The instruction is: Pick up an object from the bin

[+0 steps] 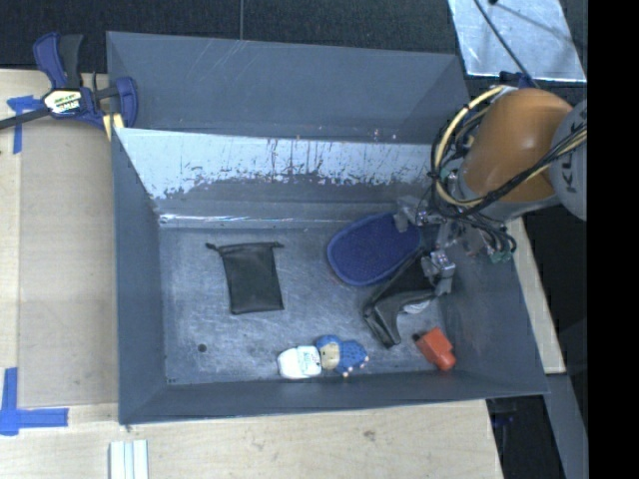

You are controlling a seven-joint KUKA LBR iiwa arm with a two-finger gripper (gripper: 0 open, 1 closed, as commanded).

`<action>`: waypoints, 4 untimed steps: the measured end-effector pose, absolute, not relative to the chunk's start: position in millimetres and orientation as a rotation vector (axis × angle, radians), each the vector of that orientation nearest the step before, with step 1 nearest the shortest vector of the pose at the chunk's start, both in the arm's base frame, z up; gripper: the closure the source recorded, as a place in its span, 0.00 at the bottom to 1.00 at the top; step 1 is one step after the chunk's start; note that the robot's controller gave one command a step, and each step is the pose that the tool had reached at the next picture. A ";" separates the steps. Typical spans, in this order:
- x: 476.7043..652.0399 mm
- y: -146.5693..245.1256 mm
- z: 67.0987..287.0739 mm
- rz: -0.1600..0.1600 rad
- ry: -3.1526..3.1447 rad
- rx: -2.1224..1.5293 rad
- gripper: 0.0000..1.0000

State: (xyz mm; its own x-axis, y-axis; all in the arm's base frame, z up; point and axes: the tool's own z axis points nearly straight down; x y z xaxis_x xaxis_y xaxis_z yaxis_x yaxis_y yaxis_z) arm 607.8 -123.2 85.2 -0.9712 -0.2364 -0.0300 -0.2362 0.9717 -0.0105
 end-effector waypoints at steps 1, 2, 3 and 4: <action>610.0 -124.2 89.1 -0.014 3.084 -0.369 1.00; 607.5 -123.0 85.0 -0.010 3.090 -0.372 0.00; 609.3 -124.1 88.6 -0.012 3.089 -0.371 1.00; 606.7 -122.9 84.5 -0.007 3.097 -0.373 0.00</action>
Offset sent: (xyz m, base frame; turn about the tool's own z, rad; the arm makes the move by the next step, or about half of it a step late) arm 0.0000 0.0000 0.0000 0.0000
